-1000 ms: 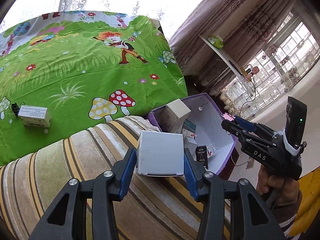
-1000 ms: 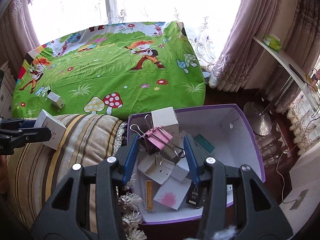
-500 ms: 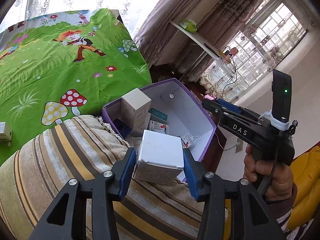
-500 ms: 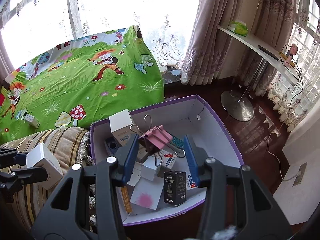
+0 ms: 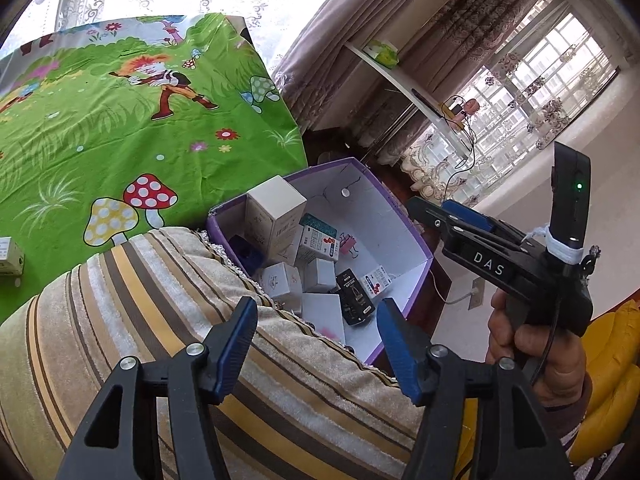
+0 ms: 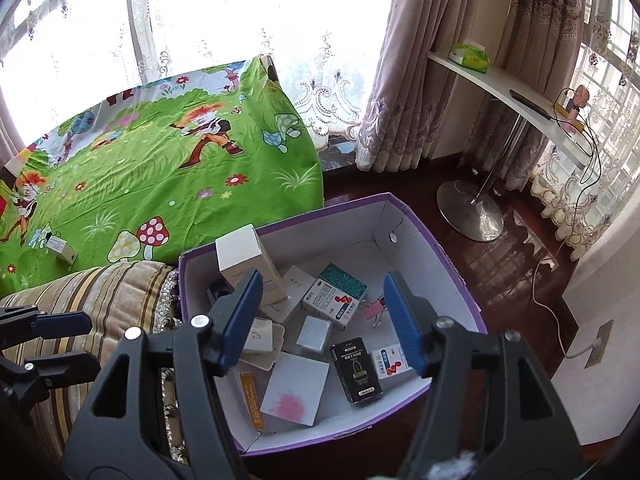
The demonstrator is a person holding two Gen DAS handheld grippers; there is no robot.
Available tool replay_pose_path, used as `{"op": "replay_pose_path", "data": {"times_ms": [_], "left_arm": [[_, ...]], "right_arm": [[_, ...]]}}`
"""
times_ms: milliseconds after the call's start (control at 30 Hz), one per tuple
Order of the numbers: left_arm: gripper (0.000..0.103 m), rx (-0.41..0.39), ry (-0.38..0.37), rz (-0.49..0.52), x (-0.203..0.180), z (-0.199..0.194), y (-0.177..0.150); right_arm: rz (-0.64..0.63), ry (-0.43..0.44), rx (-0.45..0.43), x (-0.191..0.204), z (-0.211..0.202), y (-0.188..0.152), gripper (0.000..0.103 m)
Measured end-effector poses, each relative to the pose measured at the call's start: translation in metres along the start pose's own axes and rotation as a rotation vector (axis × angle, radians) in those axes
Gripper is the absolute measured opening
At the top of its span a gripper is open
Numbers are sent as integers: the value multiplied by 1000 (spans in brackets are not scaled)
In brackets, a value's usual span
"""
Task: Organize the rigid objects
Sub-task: 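Carry the cube box and pink clip into the storage box and open both tools, then move both tools back over the last items on the bed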
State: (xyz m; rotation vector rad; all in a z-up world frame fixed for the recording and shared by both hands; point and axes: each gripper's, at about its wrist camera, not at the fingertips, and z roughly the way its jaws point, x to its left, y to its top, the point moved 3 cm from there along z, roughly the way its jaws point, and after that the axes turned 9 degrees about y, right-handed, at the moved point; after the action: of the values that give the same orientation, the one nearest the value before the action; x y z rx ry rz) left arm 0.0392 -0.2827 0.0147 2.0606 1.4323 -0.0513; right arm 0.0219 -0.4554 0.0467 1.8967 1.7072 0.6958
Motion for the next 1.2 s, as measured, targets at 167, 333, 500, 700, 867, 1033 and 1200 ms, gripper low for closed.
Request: {"op": "replay_pose_path", "data": {"times_ms": [167,333,500,700,867,1033,1200], "left_arm": [[63,-17,14,-13,7,-5,3],[63,-38,29,-34,18,-11,6],[63,-57,42,-58,33,-18,9],[63,-91,75,-106,62,-33,12],[63,-111,116,-171,97,-46,10],[63,-127,170,-247,138,-60,5],[63,-143,220,-301,175,-75,0]], "right_arm": [[1,28,-10,8,-2,1,73],[-14,50,-4,19,0,3,75],[-24,70,-1,31,1,5,75],[-51,108,10,53,5,6,75],[-78,149,23,78,10,7,76],[-116,198,43,108,16,7,78],[-160,249,64,141,22,8,78]]}}
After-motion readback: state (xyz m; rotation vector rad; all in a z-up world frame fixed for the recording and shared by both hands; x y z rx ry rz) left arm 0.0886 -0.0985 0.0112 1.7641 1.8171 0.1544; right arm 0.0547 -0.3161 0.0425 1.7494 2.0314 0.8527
